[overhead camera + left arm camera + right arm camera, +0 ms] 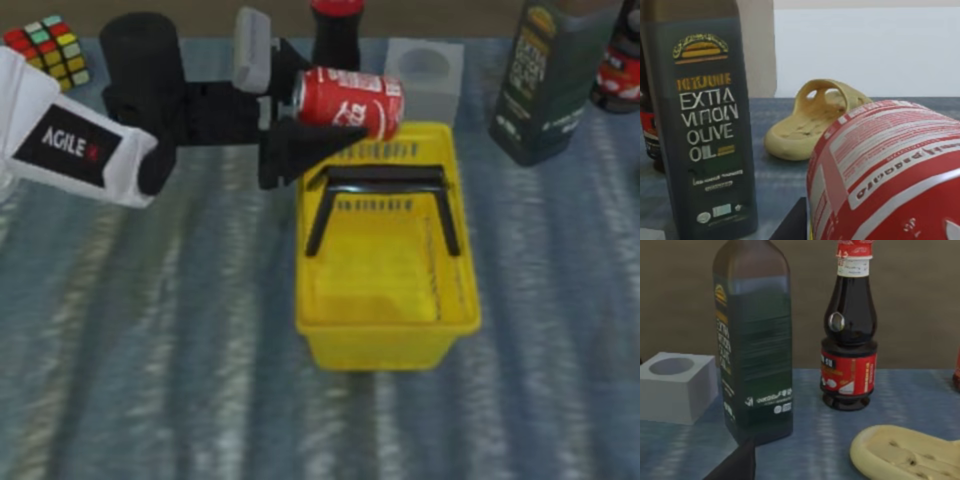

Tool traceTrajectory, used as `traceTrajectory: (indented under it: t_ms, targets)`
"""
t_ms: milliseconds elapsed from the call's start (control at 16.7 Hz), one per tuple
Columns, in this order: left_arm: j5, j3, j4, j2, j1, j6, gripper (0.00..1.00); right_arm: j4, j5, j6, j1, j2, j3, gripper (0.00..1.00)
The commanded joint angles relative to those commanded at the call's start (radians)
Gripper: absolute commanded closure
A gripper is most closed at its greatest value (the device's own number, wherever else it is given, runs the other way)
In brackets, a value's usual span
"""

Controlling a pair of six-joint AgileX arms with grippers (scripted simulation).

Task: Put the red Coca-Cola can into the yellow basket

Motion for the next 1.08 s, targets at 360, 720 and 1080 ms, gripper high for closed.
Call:
traceTrajectory:
  t_ms: [360, 720, 1080]
  targets:
    - [-0.001, -0.015, 0.031, 0.027, 0.003, -0.002, 0.92, 0.000, 0.000, 0.000, 0.000, 0.000, 0.000, 0.00]
    - [-0.001, -0.015, 0.031, 0.027, 0.003, -0.002, 0.47, 0.000, 0.000, 0.000, 0.000, 0.000, 0.000, 0.00]
    - [-0.001, -0.015, 0.031, 0.027, 0.003, -0.002, 0.02, 0.000, 0.000, 0.000, 0.000, 0.000, 0.000, 0.00]
